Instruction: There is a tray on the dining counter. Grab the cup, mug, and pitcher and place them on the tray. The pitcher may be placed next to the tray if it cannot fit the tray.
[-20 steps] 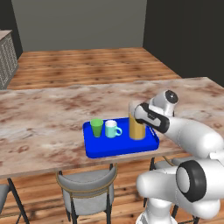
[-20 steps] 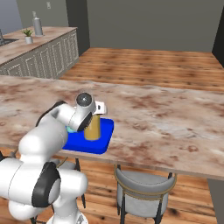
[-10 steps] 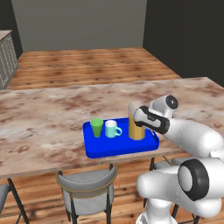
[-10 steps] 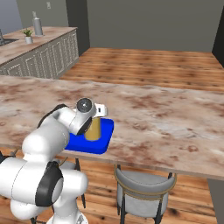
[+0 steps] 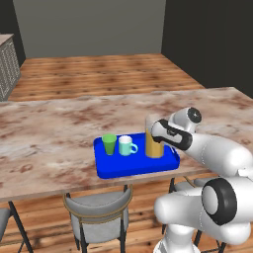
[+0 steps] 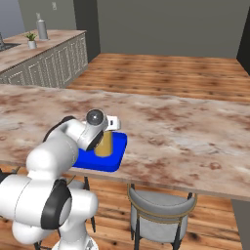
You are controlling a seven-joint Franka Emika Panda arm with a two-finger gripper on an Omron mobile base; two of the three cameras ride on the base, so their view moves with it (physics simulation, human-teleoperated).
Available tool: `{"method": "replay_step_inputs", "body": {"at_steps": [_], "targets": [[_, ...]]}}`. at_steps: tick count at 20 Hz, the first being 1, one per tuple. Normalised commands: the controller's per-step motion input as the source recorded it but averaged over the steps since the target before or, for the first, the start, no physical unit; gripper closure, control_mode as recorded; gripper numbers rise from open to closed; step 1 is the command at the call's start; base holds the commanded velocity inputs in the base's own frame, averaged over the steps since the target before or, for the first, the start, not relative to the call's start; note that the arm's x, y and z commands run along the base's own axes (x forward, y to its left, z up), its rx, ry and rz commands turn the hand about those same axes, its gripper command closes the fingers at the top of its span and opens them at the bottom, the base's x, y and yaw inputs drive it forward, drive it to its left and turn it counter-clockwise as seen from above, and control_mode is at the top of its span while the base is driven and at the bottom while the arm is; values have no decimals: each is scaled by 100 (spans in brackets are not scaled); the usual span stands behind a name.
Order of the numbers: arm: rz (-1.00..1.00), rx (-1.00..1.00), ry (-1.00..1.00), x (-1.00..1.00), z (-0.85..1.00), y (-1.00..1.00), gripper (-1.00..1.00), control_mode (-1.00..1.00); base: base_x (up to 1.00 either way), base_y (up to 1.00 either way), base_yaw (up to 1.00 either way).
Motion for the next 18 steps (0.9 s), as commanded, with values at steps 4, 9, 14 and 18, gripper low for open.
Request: {"method": "replay_step_inputs", "body": {"at_steps": [4,9,14,18], "targets": [[0,0,0,0,-25,0,100,-100,0,0,0],[0,0,1,0,-3,0,-100,-100,0,0,0],[0,0,0,0,0,0,-100,-100,0,0,0],[0,0,0,0,0,0,-100,-100,0,0,0]]}}
